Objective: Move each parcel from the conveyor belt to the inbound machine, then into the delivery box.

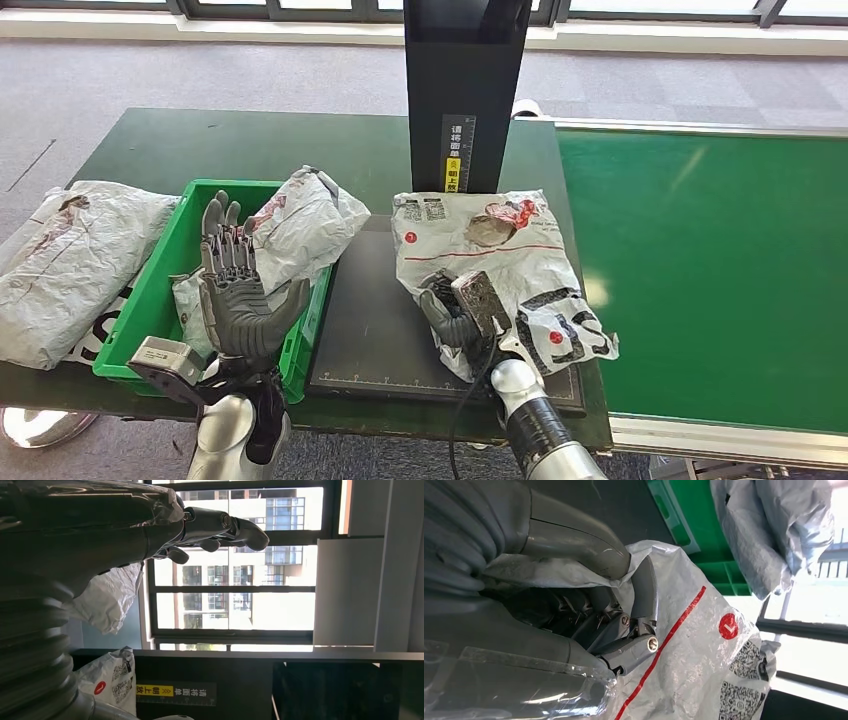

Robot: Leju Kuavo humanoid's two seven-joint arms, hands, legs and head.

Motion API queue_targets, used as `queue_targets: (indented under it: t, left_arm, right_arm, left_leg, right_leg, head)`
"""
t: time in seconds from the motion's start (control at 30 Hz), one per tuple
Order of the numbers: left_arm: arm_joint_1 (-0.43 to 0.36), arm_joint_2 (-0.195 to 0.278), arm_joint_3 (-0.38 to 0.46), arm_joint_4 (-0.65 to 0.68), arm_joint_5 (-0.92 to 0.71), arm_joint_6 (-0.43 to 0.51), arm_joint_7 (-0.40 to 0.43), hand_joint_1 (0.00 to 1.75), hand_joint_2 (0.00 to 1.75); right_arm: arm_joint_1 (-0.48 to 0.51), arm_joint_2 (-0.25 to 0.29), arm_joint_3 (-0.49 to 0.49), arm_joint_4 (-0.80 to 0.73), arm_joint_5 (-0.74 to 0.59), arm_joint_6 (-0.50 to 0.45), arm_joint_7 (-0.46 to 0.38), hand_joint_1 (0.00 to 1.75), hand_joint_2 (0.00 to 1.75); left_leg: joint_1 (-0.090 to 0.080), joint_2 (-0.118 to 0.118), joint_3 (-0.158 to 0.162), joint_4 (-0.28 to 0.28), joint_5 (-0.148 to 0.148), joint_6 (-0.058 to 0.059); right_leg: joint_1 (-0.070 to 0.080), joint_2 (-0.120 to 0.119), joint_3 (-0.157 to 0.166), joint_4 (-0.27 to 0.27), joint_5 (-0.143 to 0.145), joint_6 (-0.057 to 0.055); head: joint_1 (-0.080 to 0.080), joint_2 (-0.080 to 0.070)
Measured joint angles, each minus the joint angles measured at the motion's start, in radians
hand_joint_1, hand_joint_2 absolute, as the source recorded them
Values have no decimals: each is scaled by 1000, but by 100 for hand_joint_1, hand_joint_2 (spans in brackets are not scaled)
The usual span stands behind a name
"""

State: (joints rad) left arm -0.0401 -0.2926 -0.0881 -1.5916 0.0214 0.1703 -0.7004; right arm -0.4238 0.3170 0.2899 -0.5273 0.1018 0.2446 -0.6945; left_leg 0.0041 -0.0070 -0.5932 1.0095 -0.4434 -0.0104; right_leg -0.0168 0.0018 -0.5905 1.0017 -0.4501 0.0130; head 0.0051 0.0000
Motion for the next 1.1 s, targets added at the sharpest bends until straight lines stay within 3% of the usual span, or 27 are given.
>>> queue_targets:
  t: [0.13,0.23,0.27,0.37,0.4,0.47,0.6,0.63,0.7,0.83,1.1]
  left_arm:
    - [-1,0,0,5,0,-6,0,0,175]
    - [-1,0,0,6,0,-7,0,0,175]
    - [-1,0,0,6,0,-7,0,0,175]
    - [-2,0,0,10,-1,-4,0,0,175]
    - [-2,0,0,11,-1,0,0,0,175]
    - [-2,1,0,13,-6,18,0,0,175]
    - [10,4,-1,6,-24,55,0,0,175]
    - [15,5,-3,4,-28,60,0,0,175]
    - [19,6,-7,3,-37,63,0,0,175]
    - [19,6,-11,3,-40,64,0,0,175]
    - [18,6,-20,5,-40,64,0,0,175]
  right_arm:
    - [18,0,0,-38,-45,124,0,175,175]
    - [36,0,0,-82,-60,160,-1,175,175]
    - [42,0,0,-98,-63,164,-1,138,175]
    - [56,-1,0,-142,-60,152,-1,7,175]
    - [61,-2,1,-158,-48,134,-1,0,175]
    - [79,-13,17,-211,15,37,-1,0,175]
    - [113,-75,101,-392,116,-394,-2,0,175]
    - [119,-93,111,-440,127,-463,-3,0,175]
    - [144,-132,113,-525,151,-493,-3,0,175]
    - [191,-177,103,-629,169,-456,-2,0,175]
    - [222,-205,98,-711,187,-458,-2,0,175]
  left_leg:
    - [0,0,0,0,0,0]
    - [0,0,0,0,0,0]
    - [0,0,0,0,0,0]
    - [0,0,0,0,0,0]
    - [0,0,0,0,0,0]
    - [0,0,0,0,0,0]
    - [0,0,-1,0,0,0]
    - [0,0,0,0,0,0]
    - [0,1,0,0,-1,0]
    - [0,1,0,0,-1,0]
    - [0,1,0,0,-1,0]
  right_leg:
    - [0,0,0,0,0,0]
    - [0,0,0,0,0,0]
    - [0,0,0,0,0,0]
    - [0,0,0,0,0,0]
    - [0,0,0,0,0,0]
    - [0,0,0,0,0,0]
    - [0,0,-1,0,0,0]
    - [0,0,-1,-1,0,0]
    - [0,1,0,-1,1,1]
    - [0,1,-1,-1,0,1]
    - [0,1,-1,0,0,1]
  head:
    - [0,0]
    - [0,0]
    - [0,0]
    - [0,0]
    - [0,0]
    - [0,0]
    - [0,0]
    - [0,0]
    - [0,0]
    - [0,0]
    - [0,0]
